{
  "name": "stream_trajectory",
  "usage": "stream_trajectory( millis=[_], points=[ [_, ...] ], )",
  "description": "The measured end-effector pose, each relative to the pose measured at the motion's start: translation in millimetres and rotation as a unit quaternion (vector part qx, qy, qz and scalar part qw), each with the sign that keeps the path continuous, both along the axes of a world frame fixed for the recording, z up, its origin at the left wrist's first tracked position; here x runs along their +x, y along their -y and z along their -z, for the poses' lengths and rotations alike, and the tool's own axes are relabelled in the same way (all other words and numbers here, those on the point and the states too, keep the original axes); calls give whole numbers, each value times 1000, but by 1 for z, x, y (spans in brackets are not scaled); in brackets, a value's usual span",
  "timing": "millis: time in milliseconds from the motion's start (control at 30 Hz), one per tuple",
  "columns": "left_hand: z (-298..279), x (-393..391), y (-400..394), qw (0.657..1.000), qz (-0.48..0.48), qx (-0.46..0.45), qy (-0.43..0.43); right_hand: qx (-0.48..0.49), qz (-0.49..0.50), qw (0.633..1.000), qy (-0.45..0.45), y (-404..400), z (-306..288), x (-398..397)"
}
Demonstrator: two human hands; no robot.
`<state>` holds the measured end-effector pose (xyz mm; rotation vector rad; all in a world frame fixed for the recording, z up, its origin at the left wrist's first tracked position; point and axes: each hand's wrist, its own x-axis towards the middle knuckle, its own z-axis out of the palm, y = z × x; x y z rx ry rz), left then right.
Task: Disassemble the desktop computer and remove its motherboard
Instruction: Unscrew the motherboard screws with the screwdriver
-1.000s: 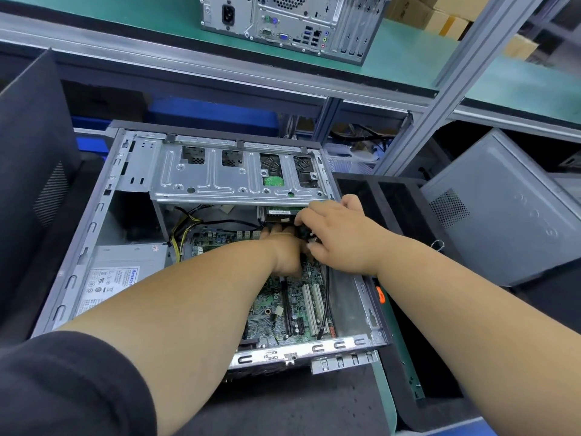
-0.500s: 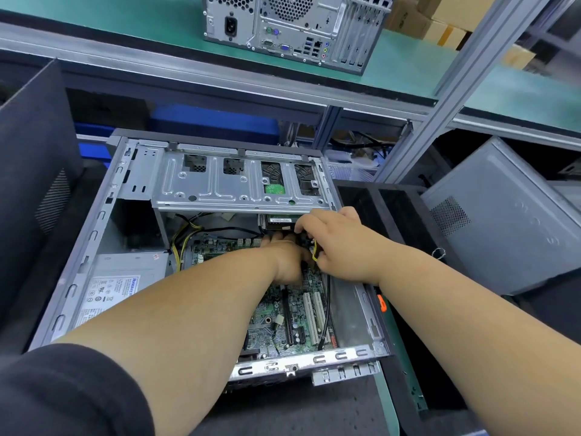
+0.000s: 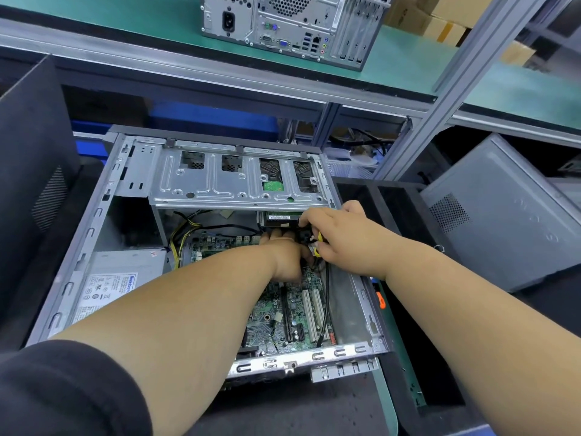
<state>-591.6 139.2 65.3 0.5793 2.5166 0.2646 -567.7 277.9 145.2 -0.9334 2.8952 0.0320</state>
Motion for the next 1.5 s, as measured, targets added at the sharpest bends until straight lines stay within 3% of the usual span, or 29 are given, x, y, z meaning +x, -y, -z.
stream_trajectory(
  millis=[1233, 1500],
  points=[
    [3, -3, -1, 1000, 3, -16, 10, 19, 0, 1000, 5, 1, 1, 2],
    [9, -5, -2, 1000, -10, -10, 6, 68, -10, 998, 14, 5, -3, 1]
  ],
)
